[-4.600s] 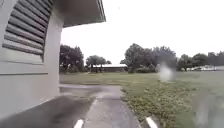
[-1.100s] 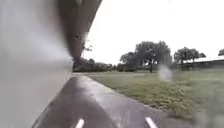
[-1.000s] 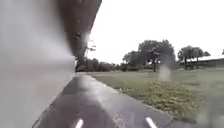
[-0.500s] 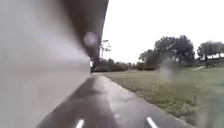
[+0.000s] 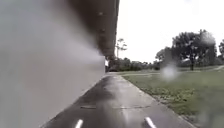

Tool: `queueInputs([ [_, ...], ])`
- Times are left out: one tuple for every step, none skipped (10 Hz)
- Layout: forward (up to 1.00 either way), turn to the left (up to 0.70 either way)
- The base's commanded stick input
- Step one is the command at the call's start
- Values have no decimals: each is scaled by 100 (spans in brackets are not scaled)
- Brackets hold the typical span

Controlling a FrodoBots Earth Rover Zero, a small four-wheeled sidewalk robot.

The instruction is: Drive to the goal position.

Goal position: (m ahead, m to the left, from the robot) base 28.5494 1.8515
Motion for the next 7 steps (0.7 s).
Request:
queueInputs([
  [85, 0],
  [85, 0],
  [85, 0],
  [85, 0],
  [85, 0],
  [85, 0],
  [85, 0],
])
